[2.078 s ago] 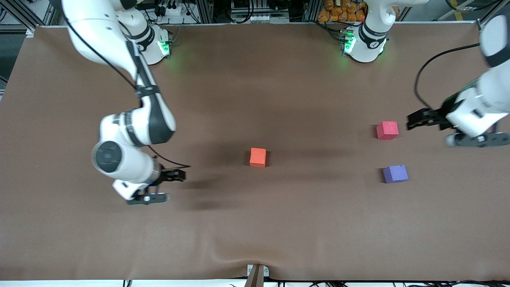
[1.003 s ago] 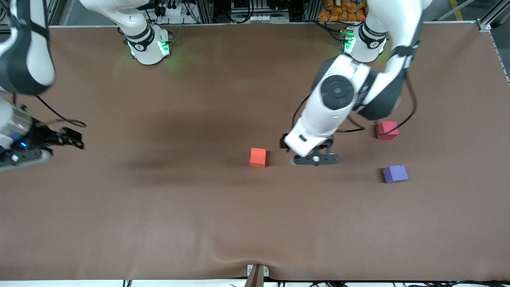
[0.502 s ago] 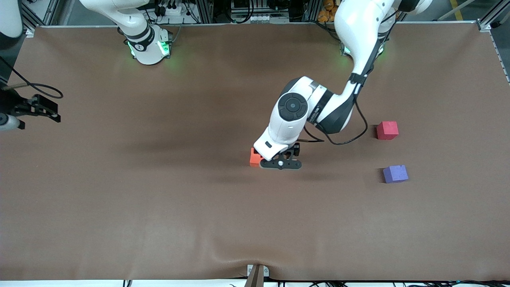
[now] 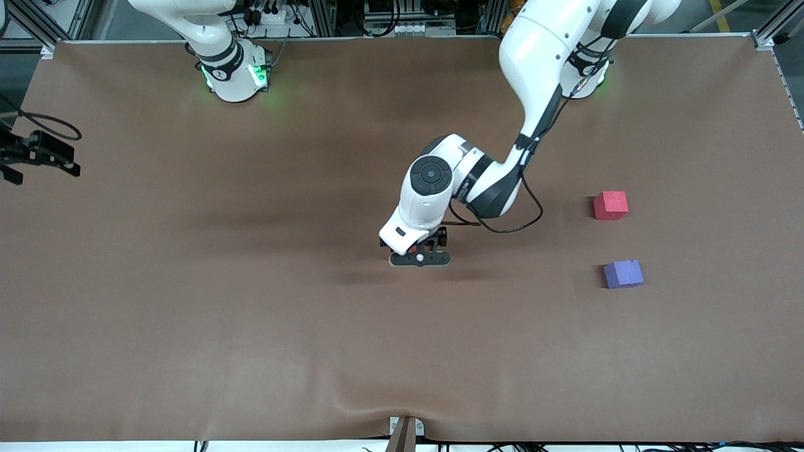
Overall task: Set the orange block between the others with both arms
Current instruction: 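Grasp the orange cube with the left gripper and lift it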
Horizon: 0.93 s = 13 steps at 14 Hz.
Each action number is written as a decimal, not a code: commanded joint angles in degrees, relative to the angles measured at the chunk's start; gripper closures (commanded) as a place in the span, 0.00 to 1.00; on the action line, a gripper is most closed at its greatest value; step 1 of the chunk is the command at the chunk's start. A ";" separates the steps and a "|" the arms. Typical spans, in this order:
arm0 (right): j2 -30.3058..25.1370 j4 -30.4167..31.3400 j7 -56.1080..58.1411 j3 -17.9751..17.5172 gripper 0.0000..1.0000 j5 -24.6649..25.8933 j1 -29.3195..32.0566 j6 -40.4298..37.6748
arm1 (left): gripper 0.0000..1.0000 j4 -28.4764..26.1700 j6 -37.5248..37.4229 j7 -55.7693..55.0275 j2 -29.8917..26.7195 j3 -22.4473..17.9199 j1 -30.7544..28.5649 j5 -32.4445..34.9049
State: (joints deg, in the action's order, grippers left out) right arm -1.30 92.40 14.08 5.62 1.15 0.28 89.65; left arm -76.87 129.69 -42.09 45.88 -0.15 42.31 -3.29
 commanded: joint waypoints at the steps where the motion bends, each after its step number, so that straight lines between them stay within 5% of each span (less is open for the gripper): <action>1: -2.74 0.41 -2.56 -3.16 0.00 1.22 2.80 -2.54 | 0.00 1.98 0.82 -1.51 2.46 -0.47 0.85 -0.49; 13: -2.04 -3.72 -10.21 -2.99 0.00 -3.17 3.06 -4.66 | 0.00 1.37 3.90 -3.18 5.01 -0.29 2.60 -0.66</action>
State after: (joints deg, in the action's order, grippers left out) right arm -3.63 89.82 4.78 3.39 -0.97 2.06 86.19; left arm -76.62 133.46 -44.36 50.07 -0.09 44.34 -3.29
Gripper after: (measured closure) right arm 0.000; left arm 0.000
